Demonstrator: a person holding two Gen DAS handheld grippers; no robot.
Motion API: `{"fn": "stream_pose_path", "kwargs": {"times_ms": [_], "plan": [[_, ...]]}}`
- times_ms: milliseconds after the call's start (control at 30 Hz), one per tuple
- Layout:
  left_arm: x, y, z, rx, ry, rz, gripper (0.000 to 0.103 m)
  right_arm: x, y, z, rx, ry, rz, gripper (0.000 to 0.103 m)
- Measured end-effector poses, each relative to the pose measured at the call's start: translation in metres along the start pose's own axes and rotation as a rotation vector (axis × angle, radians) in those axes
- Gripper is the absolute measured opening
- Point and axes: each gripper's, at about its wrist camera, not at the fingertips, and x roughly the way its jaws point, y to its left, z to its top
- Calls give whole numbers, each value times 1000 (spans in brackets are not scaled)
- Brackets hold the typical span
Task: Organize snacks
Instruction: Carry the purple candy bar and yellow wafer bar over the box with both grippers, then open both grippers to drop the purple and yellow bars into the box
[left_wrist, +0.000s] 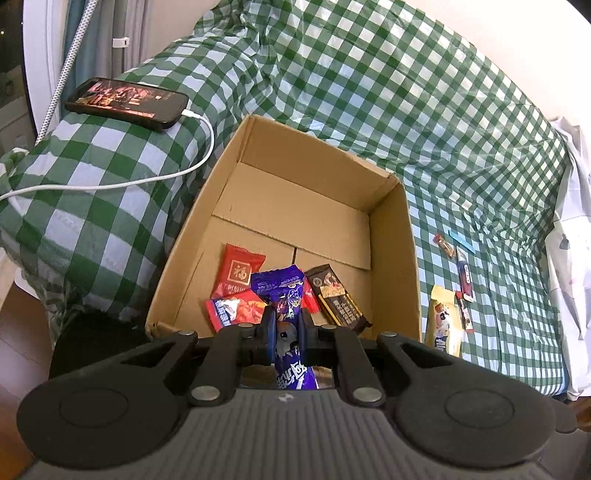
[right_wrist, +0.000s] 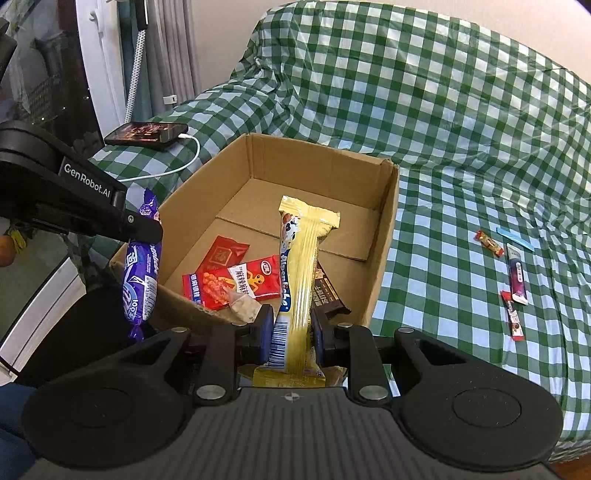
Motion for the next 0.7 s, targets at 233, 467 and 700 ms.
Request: {"fn": "stream_pose_path", "kwargs": {"times_ms": [233, 467, 700], "plan": [[22, 0, 25, -15, 5, 5, 12, 24, -5, 19, 18, 10, -2, 23], [54, 1, 53, -24, 23, 25, 12, 58, -13, 37, 36, 34, 11, 23], [91, -6, 77, -15, 43, 36, 12, 93, -23, 52, 55, 55, 20, 23]]}}
